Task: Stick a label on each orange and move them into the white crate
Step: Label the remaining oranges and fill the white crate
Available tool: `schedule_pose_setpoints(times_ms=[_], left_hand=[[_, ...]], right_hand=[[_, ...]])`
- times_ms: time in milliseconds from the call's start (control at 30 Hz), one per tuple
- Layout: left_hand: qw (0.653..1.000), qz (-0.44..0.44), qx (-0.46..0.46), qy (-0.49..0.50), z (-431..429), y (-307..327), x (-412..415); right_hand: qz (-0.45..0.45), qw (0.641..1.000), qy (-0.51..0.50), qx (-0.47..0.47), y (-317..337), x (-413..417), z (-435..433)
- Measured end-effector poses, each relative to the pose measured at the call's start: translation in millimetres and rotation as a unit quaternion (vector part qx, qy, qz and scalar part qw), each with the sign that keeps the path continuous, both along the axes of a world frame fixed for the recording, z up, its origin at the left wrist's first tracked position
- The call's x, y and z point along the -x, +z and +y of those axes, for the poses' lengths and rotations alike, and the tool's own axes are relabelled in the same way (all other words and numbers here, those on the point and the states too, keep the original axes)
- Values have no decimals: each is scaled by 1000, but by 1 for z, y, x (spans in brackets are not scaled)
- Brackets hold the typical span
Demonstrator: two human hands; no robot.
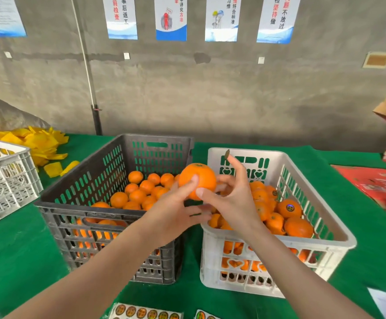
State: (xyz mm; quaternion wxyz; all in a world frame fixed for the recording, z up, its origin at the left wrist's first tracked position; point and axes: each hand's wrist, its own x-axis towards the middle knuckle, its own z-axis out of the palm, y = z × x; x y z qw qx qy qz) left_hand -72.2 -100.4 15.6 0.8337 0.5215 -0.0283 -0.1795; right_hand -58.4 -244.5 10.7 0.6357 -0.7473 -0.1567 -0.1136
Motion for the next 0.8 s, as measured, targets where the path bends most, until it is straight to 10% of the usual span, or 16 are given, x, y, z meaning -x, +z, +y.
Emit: schedule_pose_setpoints(times_ms=[200,800], left_hand=[[983,71,136,96,-7,8,-4],[988,55,128,70,-21,-9,5]], right_hand=[[31,998,34,-47,8,0,-20],[-145,977,-59,145,2,9,-11]])
